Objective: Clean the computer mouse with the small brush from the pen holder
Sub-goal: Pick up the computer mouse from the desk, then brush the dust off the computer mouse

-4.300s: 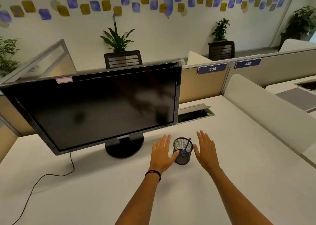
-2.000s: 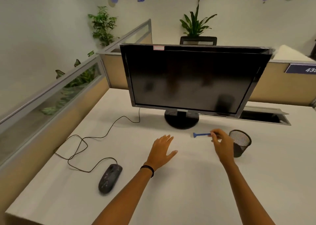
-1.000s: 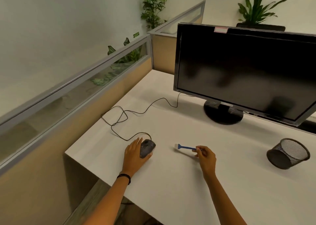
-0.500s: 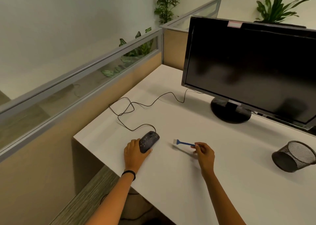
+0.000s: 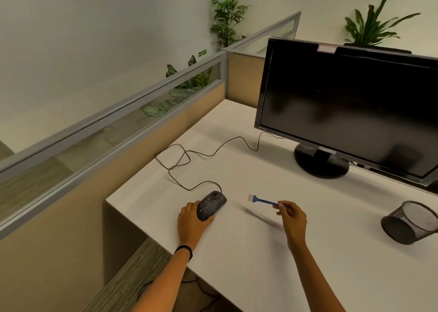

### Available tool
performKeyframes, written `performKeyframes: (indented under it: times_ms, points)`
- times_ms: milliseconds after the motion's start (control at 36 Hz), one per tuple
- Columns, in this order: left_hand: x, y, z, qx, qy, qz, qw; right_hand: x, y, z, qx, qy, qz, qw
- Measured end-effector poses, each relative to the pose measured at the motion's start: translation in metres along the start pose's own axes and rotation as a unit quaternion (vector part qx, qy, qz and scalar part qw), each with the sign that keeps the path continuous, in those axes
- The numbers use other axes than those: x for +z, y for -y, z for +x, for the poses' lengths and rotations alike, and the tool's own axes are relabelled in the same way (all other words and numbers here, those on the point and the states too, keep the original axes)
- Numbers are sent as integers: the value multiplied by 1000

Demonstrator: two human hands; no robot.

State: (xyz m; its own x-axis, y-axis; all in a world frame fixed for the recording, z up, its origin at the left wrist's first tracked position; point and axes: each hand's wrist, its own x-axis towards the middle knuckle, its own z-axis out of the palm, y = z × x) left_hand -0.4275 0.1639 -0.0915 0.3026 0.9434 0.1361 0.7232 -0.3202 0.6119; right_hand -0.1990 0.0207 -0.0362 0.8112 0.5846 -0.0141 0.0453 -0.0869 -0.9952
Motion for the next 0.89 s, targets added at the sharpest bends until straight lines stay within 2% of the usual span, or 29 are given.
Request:
performKeyframes:
  times_ms: [250, 361, 611, 889]
  points:
    - [-18, 18, 0, 34, 17, -41, 998, 21, 4, -12, 5, -31, 12, 999]
    - [-39, 27, -1, 64, 17, -53, 996, 37, 8, -22, 21, -14, 17, 1000]
    - [-92, 60, 1, 112, 26, -5, 993, 78, 24, -55, 12, 24, 18, 999]
    - [-141, 92, -9, 128, 66, -36, 989, 119, 38, -96, -52, 97, -60, 992]
